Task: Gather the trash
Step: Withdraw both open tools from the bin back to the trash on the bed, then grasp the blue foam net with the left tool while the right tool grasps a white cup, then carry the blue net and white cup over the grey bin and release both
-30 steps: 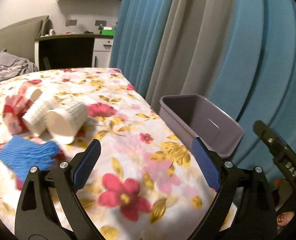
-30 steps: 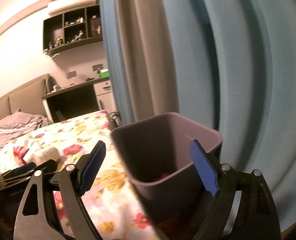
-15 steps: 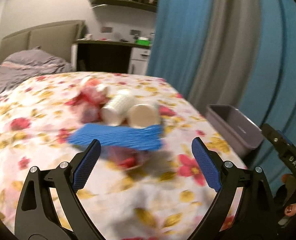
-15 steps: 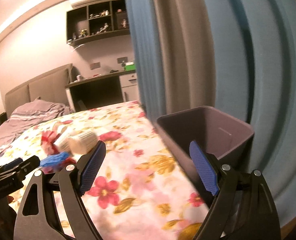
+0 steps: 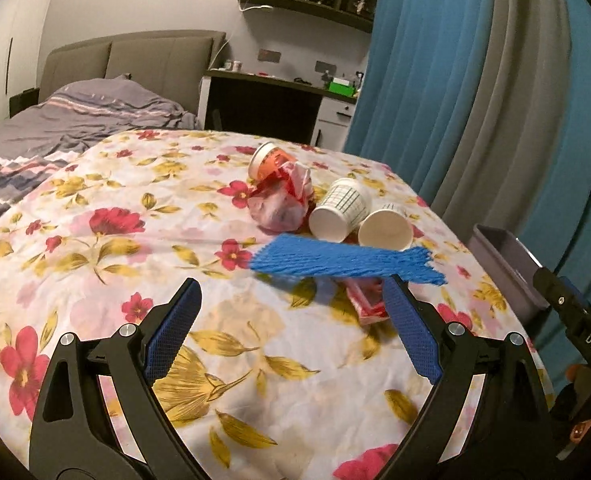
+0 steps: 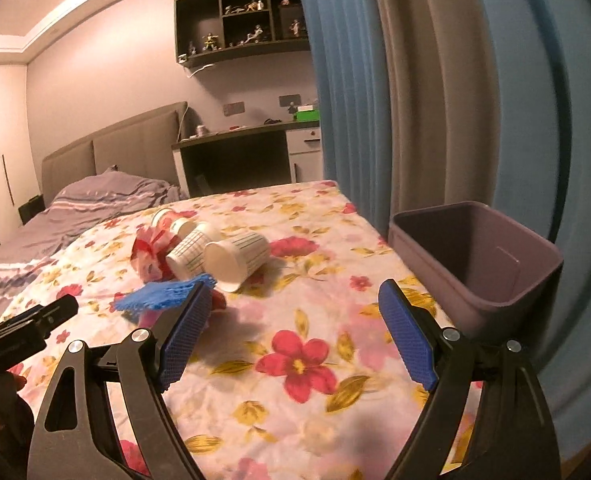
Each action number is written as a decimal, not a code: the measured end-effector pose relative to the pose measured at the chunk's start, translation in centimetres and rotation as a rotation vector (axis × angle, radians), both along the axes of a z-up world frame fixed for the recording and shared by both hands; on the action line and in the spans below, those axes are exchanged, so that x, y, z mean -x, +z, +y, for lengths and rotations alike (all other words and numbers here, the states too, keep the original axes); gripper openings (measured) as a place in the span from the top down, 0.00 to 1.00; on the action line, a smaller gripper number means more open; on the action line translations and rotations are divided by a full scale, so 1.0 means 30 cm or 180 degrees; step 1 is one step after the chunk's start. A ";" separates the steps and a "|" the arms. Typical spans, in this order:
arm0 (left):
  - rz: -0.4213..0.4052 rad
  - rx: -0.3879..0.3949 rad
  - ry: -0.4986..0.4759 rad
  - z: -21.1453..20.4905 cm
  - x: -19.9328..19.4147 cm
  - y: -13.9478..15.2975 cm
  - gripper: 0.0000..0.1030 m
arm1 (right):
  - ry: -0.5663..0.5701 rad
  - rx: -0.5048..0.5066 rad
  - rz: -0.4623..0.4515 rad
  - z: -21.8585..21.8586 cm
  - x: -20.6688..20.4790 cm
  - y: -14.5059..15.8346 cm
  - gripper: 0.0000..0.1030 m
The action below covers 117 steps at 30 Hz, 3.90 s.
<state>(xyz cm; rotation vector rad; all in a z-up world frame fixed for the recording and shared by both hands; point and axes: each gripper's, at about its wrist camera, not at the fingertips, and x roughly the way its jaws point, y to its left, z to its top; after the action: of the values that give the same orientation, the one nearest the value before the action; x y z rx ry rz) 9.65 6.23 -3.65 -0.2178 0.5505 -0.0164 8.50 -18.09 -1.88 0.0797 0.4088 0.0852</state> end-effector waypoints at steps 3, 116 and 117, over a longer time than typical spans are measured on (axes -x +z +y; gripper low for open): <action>0.0030 -0.0007 -0.0076 -0.015 -0.003 -0.012 0.12 | 0.0019 0.0005 0.0016 0.013 -0.003 -0.004 0.20; -0.0672 0.0136 -0.0361 -0.121 -0.059 0.234 0.99 | 0.0200 0.0235 0.0080 -0.065 -0.198 0.027 0.96; -0.0688 0.0114 -0.0388 -0.138 -0.057 0.242 0.99 | 0.0187 0.0235 0.0063 -0.075 -0.189 0.032 0.96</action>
<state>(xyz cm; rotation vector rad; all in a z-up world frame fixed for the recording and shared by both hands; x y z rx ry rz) 11.38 2.10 3.62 -0.2141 0.3477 -0.1663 14.18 -20.35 -0.92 -0.0043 0.4336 0.1272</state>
